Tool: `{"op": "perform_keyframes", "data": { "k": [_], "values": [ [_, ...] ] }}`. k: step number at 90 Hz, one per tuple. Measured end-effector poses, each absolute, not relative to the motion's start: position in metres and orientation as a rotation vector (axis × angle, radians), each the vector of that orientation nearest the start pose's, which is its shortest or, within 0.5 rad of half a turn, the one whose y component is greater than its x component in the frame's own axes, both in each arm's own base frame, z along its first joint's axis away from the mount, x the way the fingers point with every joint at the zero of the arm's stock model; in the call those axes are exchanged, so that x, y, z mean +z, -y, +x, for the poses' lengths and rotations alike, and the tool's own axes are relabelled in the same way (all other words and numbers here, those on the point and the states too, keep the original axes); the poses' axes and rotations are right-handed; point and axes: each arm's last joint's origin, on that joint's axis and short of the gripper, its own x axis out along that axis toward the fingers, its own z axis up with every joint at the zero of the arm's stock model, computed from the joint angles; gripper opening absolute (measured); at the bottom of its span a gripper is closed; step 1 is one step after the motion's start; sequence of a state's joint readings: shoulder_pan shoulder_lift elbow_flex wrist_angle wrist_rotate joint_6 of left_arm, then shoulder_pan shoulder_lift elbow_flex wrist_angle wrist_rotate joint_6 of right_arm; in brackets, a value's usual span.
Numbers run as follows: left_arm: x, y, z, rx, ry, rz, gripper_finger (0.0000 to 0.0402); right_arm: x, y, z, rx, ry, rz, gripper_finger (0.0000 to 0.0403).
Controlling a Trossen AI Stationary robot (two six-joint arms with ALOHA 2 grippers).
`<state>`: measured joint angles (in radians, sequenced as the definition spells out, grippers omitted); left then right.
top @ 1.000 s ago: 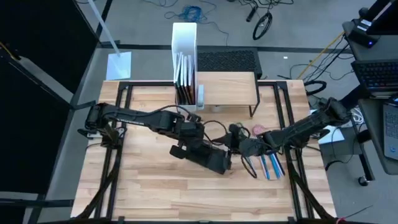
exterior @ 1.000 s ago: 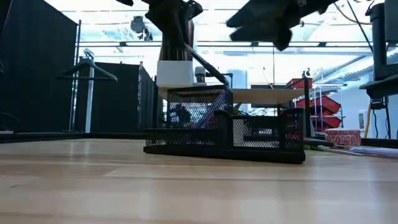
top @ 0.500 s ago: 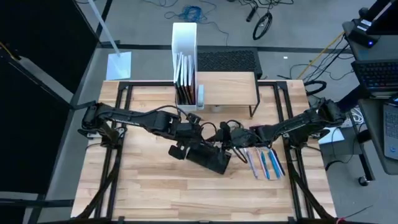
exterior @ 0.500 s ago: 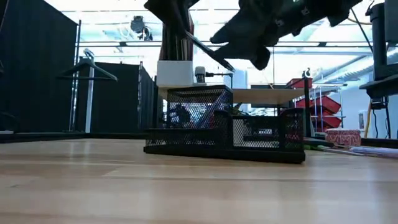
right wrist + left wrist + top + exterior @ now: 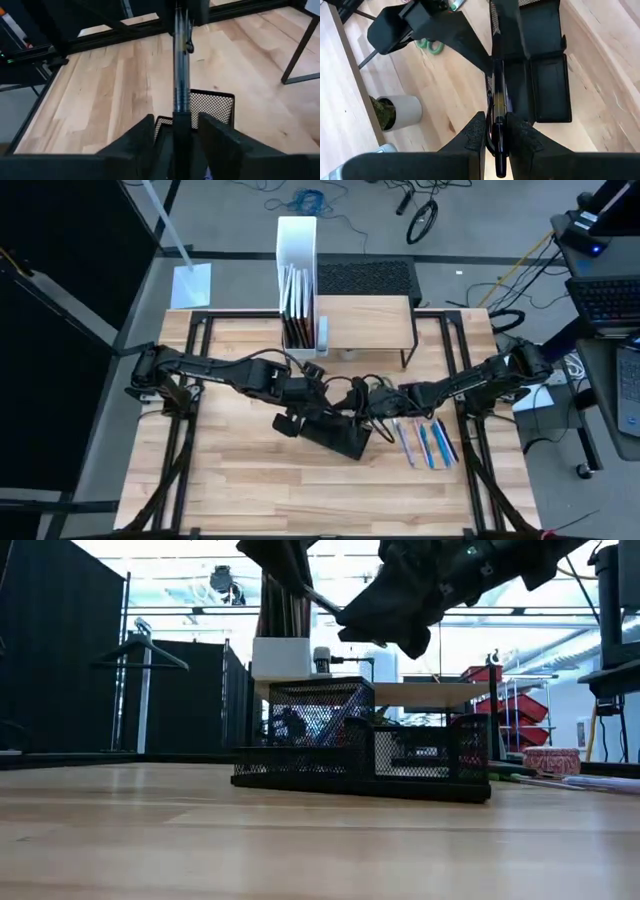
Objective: Stock shelves
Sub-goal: Remove the black pen from the desk organizer
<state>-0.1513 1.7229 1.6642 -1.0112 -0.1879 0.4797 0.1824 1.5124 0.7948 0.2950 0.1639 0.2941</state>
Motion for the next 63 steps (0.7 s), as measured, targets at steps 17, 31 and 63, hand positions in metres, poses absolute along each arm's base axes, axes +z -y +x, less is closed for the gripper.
{"op": "perform_keyframes", "data": {
  "k": [17,31,63],
  "values": [
    [0.326,0.048,0.351,-0.223,-1.05,0.613,0.0055,0.212,-0.051,0.312,-0.034,-0.421,0.203,0.002],
    [0.326,0.048,0.351,-0.219,-1.05,0.612,0.0091,0.213,-0.05,0.305,-0.056,-0.472,0.239,0.002],
    [0.327,0.044,0.348,-0.09,-1.085,0.601,0.0151,0.219,-0.077,0.229,-0.356,-0.851,0.532,0.0019]
  ]
}}
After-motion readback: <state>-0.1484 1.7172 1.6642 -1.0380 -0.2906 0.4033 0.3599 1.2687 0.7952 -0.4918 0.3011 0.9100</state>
